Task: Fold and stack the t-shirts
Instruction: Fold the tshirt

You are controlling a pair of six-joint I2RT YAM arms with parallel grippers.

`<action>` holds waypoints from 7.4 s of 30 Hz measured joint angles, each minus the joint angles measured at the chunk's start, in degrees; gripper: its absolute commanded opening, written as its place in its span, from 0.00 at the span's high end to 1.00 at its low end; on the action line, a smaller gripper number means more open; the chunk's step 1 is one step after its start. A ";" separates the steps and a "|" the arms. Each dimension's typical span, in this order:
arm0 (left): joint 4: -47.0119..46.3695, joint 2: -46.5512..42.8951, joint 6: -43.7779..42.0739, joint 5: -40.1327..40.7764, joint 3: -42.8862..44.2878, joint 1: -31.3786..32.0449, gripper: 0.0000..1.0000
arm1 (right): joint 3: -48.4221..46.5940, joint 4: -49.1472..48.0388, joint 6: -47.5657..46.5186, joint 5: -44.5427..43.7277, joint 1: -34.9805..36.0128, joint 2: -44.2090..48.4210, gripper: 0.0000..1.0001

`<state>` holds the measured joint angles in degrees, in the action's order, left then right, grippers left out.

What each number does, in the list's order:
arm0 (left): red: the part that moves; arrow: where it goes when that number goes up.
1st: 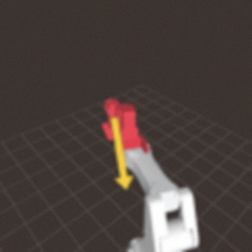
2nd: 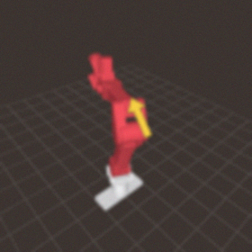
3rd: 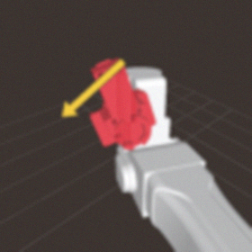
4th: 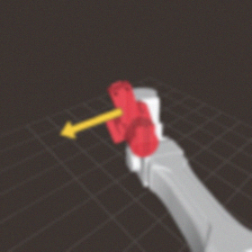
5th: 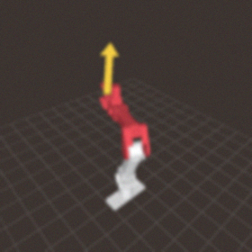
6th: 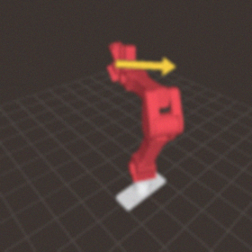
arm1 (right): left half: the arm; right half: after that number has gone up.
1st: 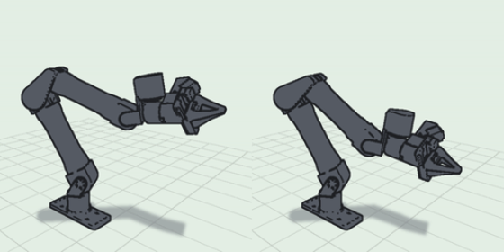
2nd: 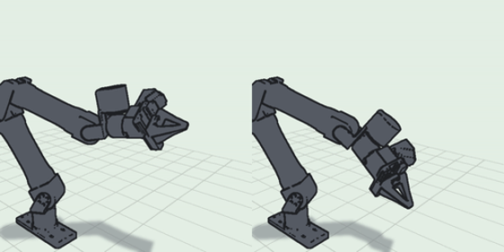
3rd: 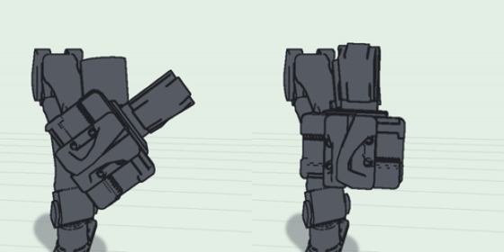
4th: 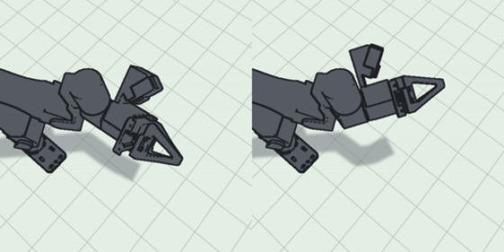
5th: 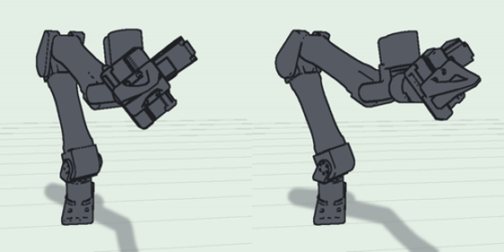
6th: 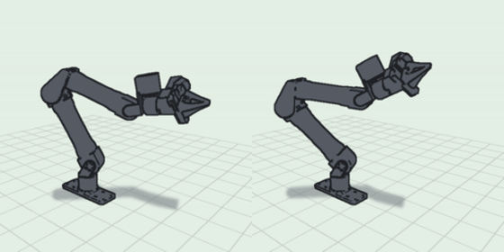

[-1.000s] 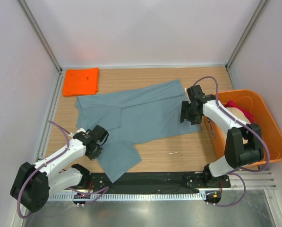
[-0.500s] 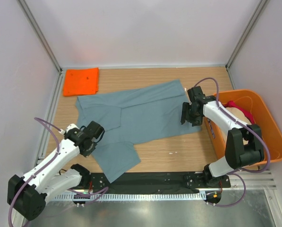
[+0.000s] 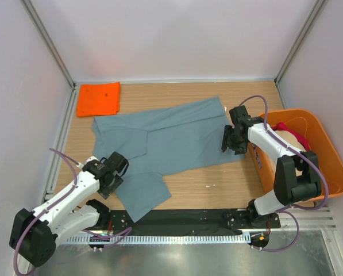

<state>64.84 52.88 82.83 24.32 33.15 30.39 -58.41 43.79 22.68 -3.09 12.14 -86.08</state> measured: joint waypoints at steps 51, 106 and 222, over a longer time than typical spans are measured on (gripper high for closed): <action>9.75 -8.46 10.01 7.74 4.46 2.23 1.00 | 4.83 0.83 5.70 -2.71 -0.26 2.47 0.49; 11.30 -9.86 2.40 5.86 10.71 2.23 1.00 | 11.34 -2.47 10.86 -11.34 4.39 7.28 0.99; -34.42 37.48 -40.19 -26.56 32.39 -11.76 0.72 | -27.21 -2.45 -2.56 6.82 -9.97 -26.93 0.57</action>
<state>30.41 90.37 42.63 -2.24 65.54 18.63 -85.62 41.34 20.12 3.73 2.17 -113.01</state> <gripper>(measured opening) 0.289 0.429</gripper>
